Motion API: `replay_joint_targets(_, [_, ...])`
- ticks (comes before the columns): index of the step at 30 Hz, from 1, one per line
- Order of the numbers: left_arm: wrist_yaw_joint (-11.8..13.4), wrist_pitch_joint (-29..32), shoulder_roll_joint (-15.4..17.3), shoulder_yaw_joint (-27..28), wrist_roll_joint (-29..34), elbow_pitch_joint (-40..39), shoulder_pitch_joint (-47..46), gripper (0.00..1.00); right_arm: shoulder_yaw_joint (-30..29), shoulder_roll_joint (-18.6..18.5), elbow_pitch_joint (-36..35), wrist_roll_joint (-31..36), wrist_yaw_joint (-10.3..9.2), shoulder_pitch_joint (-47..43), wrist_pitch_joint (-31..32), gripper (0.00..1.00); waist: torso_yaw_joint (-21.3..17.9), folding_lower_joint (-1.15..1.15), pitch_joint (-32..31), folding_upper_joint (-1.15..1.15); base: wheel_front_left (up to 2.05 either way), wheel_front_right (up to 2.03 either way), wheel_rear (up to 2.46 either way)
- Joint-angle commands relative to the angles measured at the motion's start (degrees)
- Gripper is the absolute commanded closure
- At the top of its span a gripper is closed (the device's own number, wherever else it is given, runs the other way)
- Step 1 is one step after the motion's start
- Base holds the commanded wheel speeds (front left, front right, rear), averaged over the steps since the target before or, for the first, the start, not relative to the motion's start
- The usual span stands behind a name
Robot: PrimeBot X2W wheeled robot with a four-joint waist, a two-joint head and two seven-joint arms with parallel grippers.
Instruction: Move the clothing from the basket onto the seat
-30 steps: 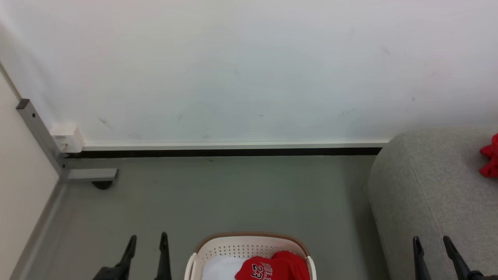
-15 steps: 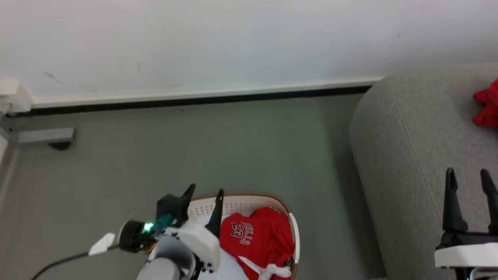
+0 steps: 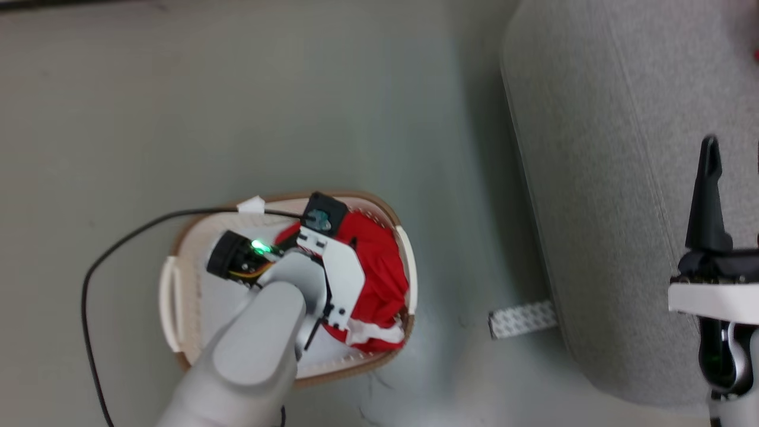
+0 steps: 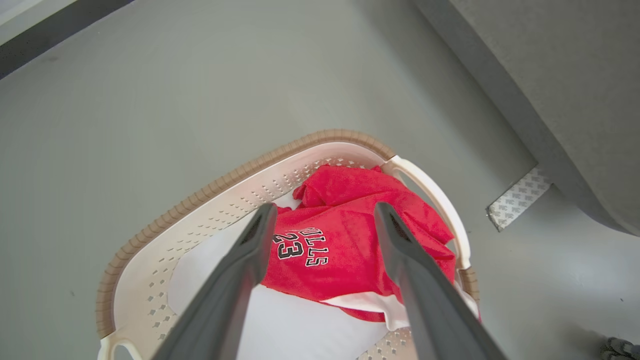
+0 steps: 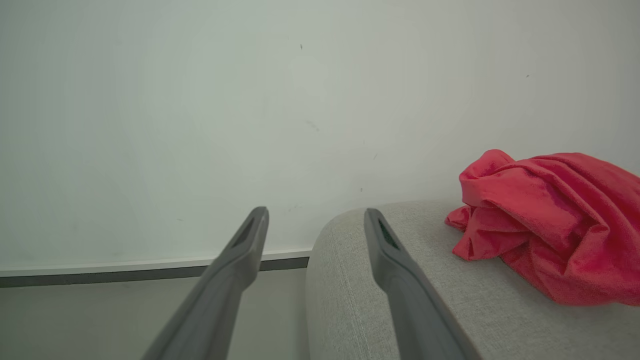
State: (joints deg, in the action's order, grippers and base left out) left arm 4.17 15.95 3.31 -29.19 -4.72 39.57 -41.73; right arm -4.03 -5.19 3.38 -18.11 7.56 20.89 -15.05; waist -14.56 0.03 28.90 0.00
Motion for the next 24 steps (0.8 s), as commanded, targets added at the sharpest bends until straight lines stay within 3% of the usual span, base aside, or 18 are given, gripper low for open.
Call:
replay_joint_targets(1, [0.56,0.46,0.33,0.02,0.58,2.52,-2.44,0.00,0.77,-0.53,-1.04,-1.02,-0.14,2.54,-0.16,0.00,-5.01,-0.03,8.17,0.00,0.00,0.00,0.00])
replay_joint_targets(13, [2.87,-1.84,1.60,1.89,-0.26,13.65,-11.66,0.00,2.13,-3.28,-7.18,-4.09,-0.14,7.65,-0.16,0.00,-8.23,-0.03,19.19,0.00,0.00,0.00,0.00])
replay_joint_targets(24, [2.98,-3.21,2.31,0.73,0.27,20.80,-15.65,0.00,4.39,-4.56,-8.96,-5.39,-0.14,8.26,-0.16,0.00,-10.48,-0.03,23.66,0.00,0.00,0.00,0.00])
